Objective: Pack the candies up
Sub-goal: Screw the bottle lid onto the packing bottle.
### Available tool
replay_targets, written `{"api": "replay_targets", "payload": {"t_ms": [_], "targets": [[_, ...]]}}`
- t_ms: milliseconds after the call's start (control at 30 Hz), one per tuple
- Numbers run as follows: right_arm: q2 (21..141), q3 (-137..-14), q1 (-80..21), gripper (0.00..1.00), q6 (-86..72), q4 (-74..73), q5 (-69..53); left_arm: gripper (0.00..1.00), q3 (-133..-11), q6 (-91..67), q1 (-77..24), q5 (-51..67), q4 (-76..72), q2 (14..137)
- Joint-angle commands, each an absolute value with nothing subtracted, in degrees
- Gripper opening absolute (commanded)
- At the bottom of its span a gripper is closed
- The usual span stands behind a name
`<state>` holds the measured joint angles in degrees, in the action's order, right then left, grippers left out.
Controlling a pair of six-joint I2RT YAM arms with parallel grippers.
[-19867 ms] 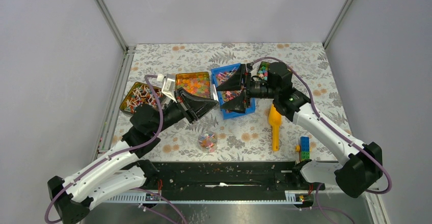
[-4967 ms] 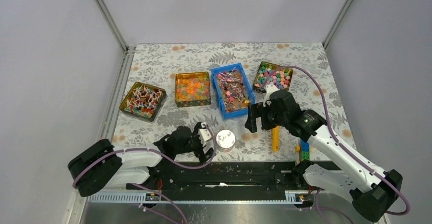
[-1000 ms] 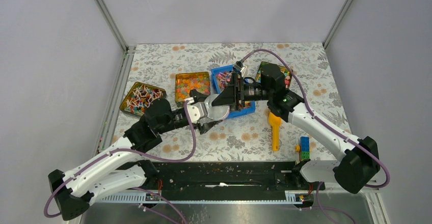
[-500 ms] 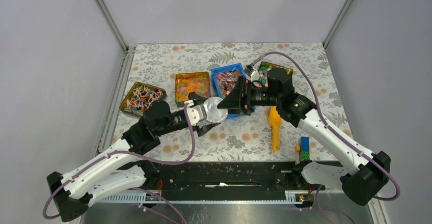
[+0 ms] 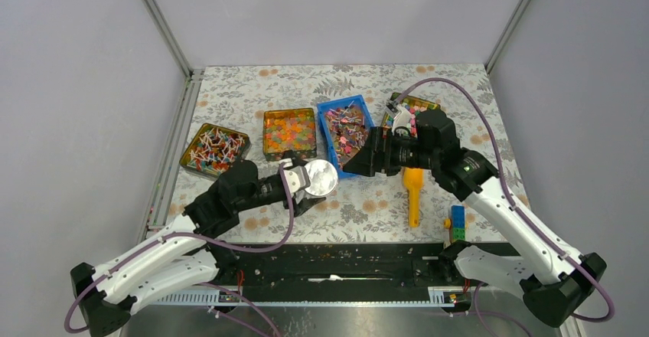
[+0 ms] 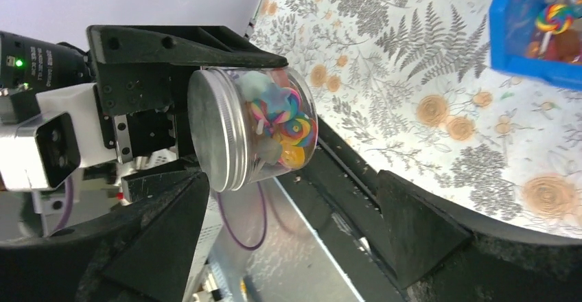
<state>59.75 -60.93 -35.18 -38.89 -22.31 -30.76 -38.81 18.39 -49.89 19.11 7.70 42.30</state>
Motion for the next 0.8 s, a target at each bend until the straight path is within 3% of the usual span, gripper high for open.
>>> {"api": "replay_targets", "payload": {"t_ms": [0,367,767], "targets": [[56.6,-63.4,-34.9,1.00,-27.6,-23.9,-27.6,0.50,-37.2,15.9,-49.9,21.5,5.2,40.3],[53.3,-61.4,-34.8,0.99,-4.2,-22.3,-36.3,0.50,-34.0,13.0,-49.9,28.1,7.0,38.9],[54.9,-61.1,-35.0,1.00,2.5,-18.0,-46.5,0.50,-35.3,15.7,-49.9,40.2,7.9,42.0]]}}
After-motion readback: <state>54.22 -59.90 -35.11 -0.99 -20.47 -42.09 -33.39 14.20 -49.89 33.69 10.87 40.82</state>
